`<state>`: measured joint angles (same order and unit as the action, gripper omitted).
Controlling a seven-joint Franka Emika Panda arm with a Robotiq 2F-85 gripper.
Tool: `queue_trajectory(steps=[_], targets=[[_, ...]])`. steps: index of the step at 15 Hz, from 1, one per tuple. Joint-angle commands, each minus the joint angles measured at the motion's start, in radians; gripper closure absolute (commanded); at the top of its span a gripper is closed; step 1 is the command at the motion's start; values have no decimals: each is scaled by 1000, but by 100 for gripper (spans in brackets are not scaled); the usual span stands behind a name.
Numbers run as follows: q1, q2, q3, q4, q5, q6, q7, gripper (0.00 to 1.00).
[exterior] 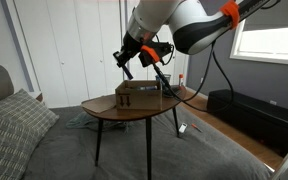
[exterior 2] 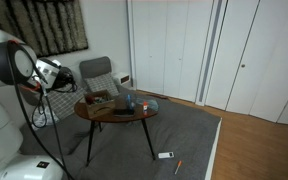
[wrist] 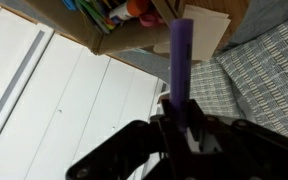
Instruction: Remove the purple marker from the cardboard box and place it vertically on the table
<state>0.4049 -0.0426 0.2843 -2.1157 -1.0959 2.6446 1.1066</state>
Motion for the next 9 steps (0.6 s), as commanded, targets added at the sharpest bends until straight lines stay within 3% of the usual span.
queue_trajectory(steps=[1,9], targets=[[-17,2,-6,-11,-230,99,218,95],[-16,100,-8,19,-739,71,795,95]])
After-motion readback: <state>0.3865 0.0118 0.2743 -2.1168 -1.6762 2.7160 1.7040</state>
